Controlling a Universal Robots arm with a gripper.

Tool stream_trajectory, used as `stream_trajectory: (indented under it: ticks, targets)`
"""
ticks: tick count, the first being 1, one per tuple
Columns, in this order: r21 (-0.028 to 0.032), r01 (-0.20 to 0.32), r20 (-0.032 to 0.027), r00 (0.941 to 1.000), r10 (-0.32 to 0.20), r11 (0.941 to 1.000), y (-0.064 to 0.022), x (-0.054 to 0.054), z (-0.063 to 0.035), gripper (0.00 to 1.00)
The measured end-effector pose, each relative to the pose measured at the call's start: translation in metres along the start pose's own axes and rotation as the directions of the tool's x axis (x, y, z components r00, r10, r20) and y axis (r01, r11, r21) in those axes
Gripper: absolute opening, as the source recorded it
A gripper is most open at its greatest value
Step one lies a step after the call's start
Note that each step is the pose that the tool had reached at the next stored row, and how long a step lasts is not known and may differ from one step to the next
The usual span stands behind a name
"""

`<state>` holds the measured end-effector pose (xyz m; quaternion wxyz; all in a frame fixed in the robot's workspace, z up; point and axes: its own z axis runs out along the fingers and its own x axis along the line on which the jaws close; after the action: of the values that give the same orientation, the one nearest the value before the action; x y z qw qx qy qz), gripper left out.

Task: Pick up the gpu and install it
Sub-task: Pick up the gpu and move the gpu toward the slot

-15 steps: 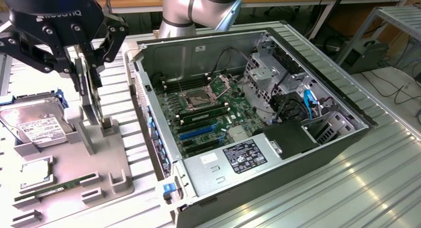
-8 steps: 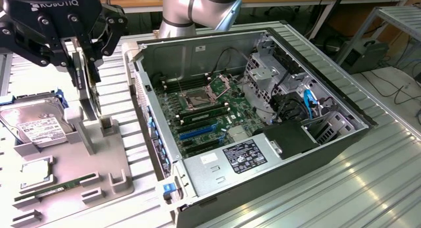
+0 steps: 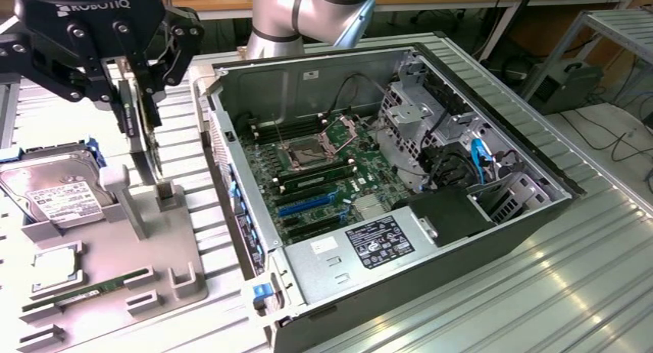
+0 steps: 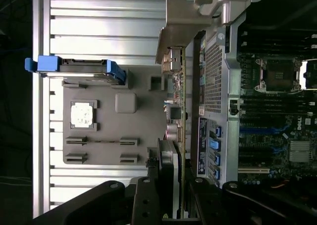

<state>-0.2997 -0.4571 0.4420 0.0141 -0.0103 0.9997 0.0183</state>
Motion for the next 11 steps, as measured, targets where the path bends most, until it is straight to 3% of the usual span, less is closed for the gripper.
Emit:
stream_trajectory:
  ticks: [5,8,11]
  targets:
    - [-0.0001,0.000,0.0001,1.0000,0.000,1.0000,-0.0005,-0.023,0.0006,0.28]
    - [-0.0001,0.000,0.0000,1.0000,0.000,1.0000,-0.0010,-0.045,0.0013,0.28]
    - [0.0000,0.000,0.0000,1.0000,0.000,1.0000,-0.0012,-0.058,0.0016,0.28]
